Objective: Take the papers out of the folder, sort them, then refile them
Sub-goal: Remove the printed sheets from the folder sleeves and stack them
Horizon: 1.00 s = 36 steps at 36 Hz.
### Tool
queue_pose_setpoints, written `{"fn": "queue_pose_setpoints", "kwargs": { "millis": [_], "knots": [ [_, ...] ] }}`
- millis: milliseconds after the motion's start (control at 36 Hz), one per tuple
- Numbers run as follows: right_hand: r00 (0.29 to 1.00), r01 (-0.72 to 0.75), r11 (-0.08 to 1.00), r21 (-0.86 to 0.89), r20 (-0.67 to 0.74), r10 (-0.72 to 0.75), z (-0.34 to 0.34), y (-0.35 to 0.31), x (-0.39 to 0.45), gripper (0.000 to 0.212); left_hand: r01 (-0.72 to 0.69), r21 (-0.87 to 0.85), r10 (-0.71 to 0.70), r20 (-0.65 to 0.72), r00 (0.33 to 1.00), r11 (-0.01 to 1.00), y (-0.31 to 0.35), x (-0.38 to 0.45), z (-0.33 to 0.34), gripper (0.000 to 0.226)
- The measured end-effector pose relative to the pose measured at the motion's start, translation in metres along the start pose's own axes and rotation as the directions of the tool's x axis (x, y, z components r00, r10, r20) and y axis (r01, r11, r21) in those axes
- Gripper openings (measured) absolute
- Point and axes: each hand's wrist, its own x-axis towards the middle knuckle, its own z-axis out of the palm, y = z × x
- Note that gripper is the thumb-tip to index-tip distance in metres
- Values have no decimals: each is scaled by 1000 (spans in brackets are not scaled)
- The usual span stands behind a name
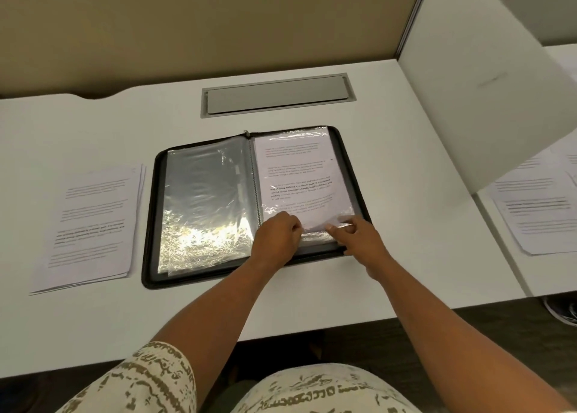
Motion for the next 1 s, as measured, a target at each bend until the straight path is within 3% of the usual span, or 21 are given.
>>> {"fn": "queue_pose_setpoints", "kwargs": {
  "millis": [139,306,417,528,639,722,833,889,1000],
  "knots": [
    [999,-36,999,17,24,36,14,-7,2,30,40,-31,-40,8,999,999,0,2,0,17],
    [973,-226,956,185,-1,231,23,-11,10,27,19,-83,-19,0,1000,996,-2,1,3,33],
    [981,-190,967,172,0,193,21,-12,12,13,19,-83,-22,-30,999,996,-2,-2,2,38],
    [984,-131,989,72,131,121,17,-15,8,31,30,-78,-36,-80,996,996,0,-3,0,41],
    [937,-113,993,-21,331,114,13,-16,2,50,59,-103,-70,-107,992,993,1,-3,-2,42],
    [969,-145,989,-17,198,145,19,-15,7,55,53,-106,-64,-99,993,993,1,-3,-3,39],
    [981,-191,977,92,-14,194,26,-13,16,36,27,-104,-34,-64,997,994,1,-7,-3,30],
    [977,-211,972,105,21,210,26,-16,19,36,17,-90,-22,-49,999,996,2,-10,-2,28],
    [946,-254,967,1,209,248,22,-20,19,56,19,-79,-24,-62,998,997,5,-12,0,28]
  ]
}}
